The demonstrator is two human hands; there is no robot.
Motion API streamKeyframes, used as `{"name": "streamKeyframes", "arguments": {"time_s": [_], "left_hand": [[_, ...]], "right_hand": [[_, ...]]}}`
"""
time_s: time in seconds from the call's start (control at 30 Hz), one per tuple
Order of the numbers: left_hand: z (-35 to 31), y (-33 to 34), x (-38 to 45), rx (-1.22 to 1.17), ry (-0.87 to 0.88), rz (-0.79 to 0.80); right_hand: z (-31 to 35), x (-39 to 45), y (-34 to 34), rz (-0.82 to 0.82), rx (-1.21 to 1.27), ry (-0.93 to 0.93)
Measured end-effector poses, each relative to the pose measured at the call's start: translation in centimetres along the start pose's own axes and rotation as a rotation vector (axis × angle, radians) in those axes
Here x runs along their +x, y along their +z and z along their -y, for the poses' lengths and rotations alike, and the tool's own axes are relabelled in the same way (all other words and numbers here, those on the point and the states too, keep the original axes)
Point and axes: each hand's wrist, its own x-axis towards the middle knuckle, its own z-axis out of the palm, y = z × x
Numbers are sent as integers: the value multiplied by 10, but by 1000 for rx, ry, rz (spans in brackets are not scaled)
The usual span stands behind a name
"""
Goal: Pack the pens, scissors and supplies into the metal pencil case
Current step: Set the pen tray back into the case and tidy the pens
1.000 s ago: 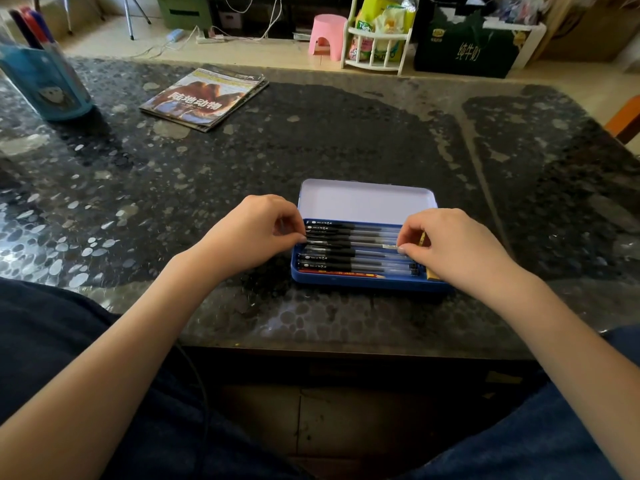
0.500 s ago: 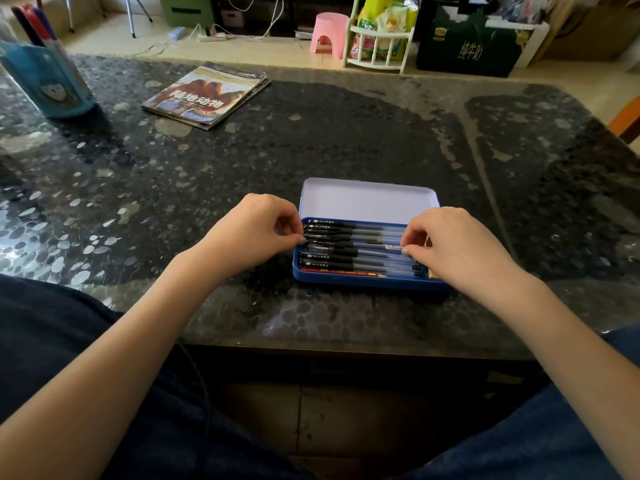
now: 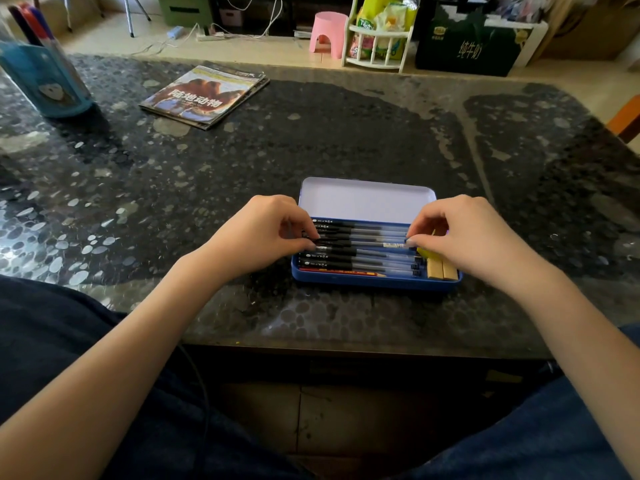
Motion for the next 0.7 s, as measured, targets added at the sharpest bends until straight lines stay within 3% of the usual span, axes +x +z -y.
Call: {"name": "streamKeyframes", "arguments": {"time_s": [0.4,0.7], "left_hand": [[2,1,0,-10,-7,0],[3,2,1,-11,-22,-9]], "right_hand": [[-28,8,-17,10,-43,207],[-28,10,-6,45,-27,189]]}}
